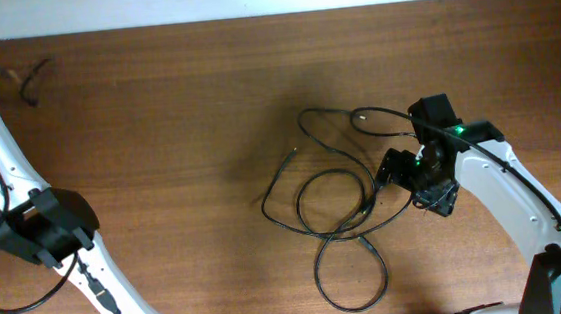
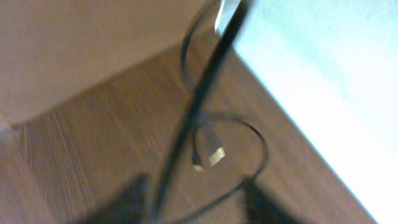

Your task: Untangle cables

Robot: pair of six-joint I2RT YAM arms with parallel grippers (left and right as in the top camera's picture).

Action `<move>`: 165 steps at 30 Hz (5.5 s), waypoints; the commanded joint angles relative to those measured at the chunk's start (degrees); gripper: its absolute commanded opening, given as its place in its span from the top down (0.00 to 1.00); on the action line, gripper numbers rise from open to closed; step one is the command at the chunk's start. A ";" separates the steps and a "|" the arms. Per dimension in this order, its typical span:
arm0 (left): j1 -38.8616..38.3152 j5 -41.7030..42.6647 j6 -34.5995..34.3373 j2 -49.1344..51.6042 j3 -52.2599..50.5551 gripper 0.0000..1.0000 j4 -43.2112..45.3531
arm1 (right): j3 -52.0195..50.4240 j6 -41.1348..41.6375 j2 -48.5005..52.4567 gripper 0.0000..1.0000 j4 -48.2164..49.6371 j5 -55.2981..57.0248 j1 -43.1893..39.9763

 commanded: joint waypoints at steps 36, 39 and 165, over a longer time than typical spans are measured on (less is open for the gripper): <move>-30.12 11.28 5.81 -49.53 -6.64 0.01 -33.48 | -0.15 -0.02 -0.31 0.02 -0.02 0.72 0.04; -30.12 4.11 5.79 -49.57 -10.49 0.01 -25.53 | -0.15 -0.02 -0.31 0.02 -0.02 0.72 0.04; -42.05 -20.79 -25.81 -51.19 -78.44 0.99 2.73 | -20.17 -5.92 7.30 0.02 24.63 4.68 3.76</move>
